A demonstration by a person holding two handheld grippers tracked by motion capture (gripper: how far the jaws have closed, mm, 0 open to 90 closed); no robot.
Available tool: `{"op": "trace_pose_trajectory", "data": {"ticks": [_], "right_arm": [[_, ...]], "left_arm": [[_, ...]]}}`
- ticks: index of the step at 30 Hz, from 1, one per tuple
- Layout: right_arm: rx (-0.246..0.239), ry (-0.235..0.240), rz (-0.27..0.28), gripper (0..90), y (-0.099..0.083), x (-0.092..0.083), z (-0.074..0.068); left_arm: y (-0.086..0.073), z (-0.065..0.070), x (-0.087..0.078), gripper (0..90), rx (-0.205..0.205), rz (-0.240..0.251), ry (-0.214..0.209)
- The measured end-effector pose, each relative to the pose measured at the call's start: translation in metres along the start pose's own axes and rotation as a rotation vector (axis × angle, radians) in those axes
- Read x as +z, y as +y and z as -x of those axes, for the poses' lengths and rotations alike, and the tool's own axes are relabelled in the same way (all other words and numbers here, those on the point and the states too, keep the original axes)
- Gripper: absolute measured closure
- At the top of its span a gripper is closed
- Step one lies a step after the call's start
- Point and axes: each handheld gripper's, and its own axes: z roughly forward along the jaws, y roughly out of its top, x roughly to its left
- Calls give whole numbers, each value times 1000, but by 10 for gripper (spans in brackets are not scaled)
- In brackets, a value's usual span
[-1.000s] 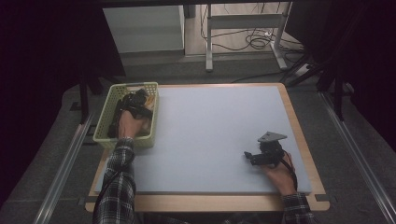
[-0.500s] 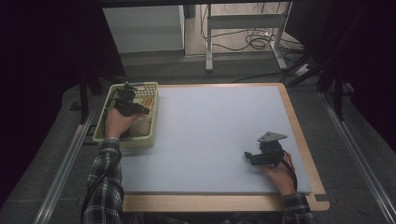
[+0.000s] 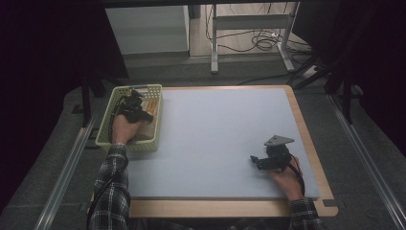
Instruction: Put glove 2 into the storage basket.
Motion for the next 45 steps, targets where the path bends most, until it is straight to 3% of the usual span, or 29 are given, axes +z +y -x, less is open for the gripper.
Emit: {"op": "trace_pose_trajectory", "data": {"ticks": [3,8,16,28,39,45], "right_arm": [[-2,-2,1,134,0,0,0],[-3,-2,1,134,0,0,0],[-3,-3,1,134,0,0,0],[-6,-6,2,133,0,0,-1],[-6,-7,2,132,0,0,-1],[-7,-8,2,132,0,0,-1]], "left_arm": [[-1,-1,-4,454,2,18,6],[-7,-3,-16,299,27,82,62],[-17,-6,-30,129,29,150,63],[-29,-5,-50,44,45,224,37],[-40,4,-57,15,118,231,60],[-46,5,-59,11,125,248,49]]}}
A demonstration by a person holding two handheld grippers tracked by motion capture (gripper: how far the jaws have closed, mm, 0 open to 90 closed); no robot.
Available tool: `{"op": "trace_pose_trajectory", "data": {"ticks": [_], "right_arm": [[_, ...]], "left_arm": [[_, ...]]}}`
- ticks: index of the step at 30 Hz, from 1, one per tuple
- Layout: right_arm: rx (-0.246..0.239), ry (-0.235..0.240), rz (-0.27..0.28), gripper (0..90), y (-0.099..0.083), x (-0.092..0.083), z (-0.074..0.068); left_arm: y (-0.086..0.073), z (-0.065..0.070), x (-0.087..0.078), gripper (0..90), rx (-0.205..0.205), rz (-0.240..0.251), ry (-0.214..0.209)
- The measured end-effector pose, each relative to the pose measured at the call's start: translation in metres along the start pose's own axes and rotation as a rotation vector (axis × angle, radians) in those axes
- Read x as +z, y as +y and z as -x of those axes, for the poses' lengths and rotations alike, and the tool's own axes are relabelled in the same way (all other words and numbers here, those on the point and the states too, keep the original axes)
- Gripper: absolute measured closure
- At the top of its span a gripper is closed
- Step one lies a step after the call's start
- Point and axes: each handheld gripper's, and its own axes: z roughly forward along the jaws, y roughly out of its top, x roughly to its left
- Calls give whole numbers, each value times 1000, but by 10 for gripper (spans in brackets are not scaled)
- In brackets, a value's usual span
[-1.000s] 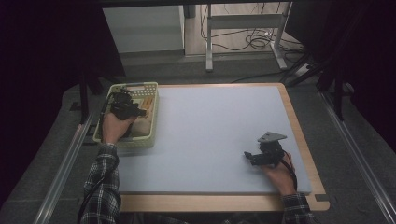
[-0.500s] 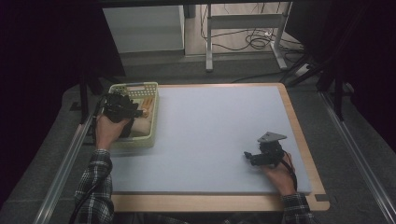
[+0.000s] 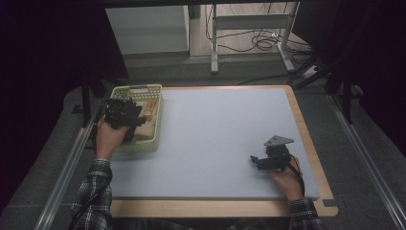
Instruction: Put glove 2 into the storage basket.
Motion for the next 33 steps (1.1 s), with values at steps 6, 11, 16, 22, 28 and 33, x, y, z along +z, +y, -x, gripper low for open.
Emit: {"op": "trace_pose_trajectory", "data": {"ticks": [6,11,16,22,28,33], "right_arm": [[-1,0,-2,132,0,0,0],[-1,0,-2,132,0,0,0],[-3,-2,-1,131,0,0,0],[-2,-3,-1,131,0,0,0],[-4,-4,-1,131,0,0,0],[-4,-4,-1,131,0,0,0]], "left_arm": [[-5,2,-4,10,18,8,7],[-10,4,-9,10,22,23,3],[-14,7,-13,8,32,31,-3],[-18,10,-17,2,43,35,-7],[-21,13,-21,0,50,42,-14],[-23,18,-25,0,58,51,-24]]}}
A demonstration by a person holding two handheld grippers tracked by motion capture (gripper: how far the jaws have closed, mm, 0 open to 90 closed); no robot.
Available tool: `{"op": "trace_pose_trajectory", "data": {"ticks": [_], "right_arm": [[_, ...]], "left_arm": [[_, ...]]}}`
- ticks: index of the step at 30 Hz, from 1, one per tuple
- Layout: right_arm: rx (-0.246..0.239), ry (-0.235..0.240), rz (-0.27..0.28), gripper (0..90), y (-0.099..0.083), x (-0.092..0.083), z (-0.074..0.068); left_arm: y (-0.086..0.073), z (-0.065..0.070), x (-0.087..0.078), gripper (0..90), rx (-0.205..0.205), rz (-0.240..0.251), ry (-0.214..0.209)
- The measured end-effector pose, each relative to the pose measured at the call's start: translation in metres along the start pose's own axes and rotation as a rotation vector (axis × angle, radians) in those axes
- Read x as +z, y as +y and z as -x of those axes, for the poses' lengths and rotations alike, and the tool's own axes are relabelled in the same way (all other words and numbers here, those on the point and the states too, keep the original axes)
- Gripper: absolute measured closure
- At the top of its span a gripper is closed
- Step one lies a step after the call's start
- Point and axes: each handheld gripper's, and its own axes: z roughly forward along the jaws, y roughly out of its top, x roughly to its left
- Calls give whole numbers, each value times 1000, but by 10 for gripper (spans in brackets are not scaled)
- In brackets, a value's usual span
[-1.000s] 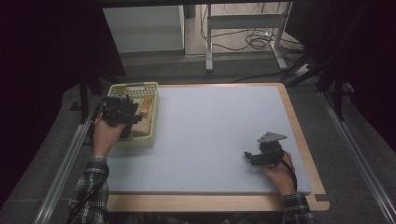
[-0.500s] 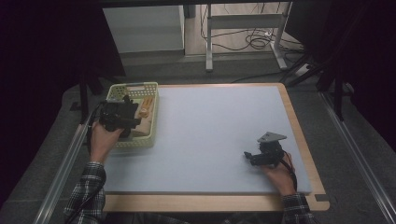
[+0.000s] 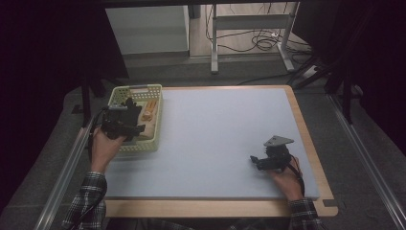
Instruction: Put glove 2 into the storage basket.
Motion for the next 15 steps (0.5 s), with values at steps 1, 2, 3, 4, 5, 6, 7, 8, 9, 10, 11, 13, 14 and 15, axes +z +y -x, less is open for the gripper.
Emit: {"op": "trace_pose_trajectory", "data": {"ticks": [1,2,3,4,5,6,7,8,9,10,11,13,14,15], "right_arm": [[0,0,0,131,0,0,0],[0,0,0,131,0,0,0],[-2,-1,1,131,0,0,0],[-2,-2,1,131,0,0,0],[-2,-2,1,131,0,0,0],[-2,-2,1,131,0,0,0],[-2,-2,1,131,0,0,0],[-1,-2,0,131,0,0,0],[0,-2,0,131,0,0,0],[1,-2,-1,130,0,0,0],[1,-2,-1,131,0,0,0],[1,-2,-1,131,0,0,0],[1,-2,-1,131,0,0,0],[1,-2,-1,130,0,0,0]], "left_arm": [[0,0,0,0,0,0,0],[-1,2,-1,0,3,3,-5],[-1,2,-1,0,3,3,-5],[-2,4,-3,0,2,7,-8],[-2,5,-4,0,9,8,-12],[-2,6,-4,0,7,12,-17],[-3,7,-5,0,4,16,-20],[-3,8,-6,0,7,20,-24],[-4,8,-7,0,10,21,-26],[-4,9,-7,0,8,22,-28],[-5,11,-8,0,10,24,-29],[-6,12,-9,0,18,26,-32],[-6,12,-9,0,18,26,-32],[-7,14,-10,0,19,29,-35]]}}
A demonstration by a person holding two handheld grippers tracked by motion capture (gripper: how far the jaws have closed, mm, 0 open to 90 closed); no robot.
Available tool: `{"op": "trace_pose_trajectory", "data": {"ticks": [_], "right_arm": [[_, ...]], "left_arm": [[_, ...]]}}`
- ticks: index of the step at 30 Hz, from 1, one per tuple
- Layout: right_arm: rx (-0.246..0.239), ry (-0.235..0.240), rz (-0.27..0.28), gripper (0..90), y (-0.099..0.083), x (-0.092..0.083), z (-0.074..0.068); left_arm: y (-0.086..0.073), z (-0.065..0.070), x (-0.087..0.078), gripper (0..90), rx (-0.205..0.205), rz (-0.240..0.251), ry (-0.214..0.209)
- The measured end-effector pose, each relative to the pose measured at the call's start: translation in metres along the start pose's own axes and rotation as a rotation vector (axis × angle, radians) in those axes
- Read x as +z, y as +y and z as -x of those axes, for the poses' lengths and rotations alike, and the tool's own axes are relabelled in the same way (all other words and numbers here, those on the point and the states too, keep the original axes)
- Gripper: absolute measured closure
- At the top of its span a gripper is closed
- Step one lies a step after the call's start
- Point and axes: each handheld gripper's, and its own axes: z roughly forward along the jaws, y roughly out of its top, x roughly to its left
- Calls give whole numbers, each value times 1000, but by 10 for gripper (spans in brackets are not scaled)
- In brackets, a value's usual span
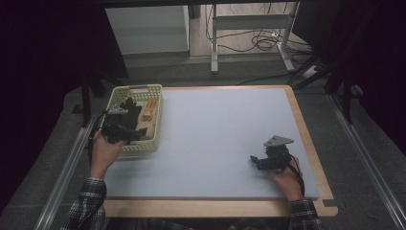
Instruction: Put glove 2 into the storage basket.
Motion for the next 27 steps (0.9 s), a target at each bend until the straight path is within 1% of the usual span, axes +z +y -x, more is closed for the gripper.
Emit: {"op": "trace_pose_trajectory", "data": {"ticks": [2,3,6,11,14,15,22,24,27], "right_arm": [[0,0,0,131,0,0,0],[-1,0,0,131,0,0,0],[-2,-1,1,131,0,0,0],[-3,-2,1,131,0,0,0],[-2,-2,1,131,0,0,0],[-2,-1,1,130,0,0,0],[-2,-1,1,130,0,0,0],[-2,-1,1,130,0,0,0],[-3,-2,1,131,0,0,0]], "left_arm": [[0,1,-1,1,3,1,-4],[-1,3,-2,1,12,2,-11],[-2,6,-3,2,16,3,-14],[-3,14,-6,3,37,11,-24],[-3,18,-7,2,41,14,-30],[-3,21,-8,2,45,19,-34],[-5,33,-7,3,73,22,-54],[-5,35,-6,3,74,25,-57],[-6,42,-4,3,87,28,-71]]}}
